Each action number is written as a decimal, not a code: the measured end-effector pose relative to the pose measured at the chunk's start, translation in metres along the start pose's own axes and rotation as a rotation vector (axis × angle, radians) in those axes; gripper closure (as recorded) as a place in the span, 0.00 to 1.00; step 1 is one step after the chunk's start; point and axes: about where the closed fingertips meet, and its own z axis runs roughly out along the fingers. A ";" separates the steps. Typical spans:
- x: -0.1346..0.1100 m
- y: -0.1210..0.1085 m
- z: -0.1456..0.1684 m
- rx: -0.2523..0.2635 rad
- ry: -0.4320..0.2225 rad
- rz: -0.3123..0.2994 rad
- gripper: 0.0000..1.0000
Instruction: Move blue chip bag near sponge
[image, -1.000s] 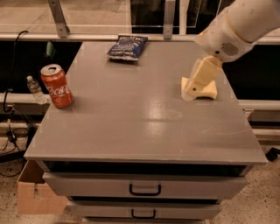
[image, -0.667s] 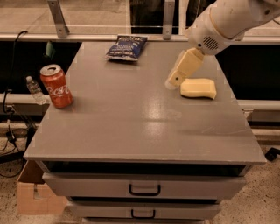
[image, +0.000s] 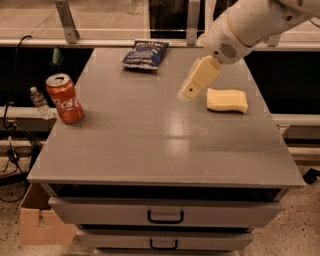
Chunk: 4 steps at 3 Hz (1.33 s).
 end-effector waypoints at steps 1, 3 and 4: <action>-0.021 -0.013 0.038 -0.013 -0.072 0.045 0.00; -0.065 -0.085 0.131 0.067 -0.191 0.137 0.00; -0.081 -0.114 0.165 0.084 -0.236 0.208 0.00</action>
Offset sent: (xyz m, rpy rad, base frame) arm 0.1358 0.0956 -0.0367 0.2598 -0.0377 -0.0744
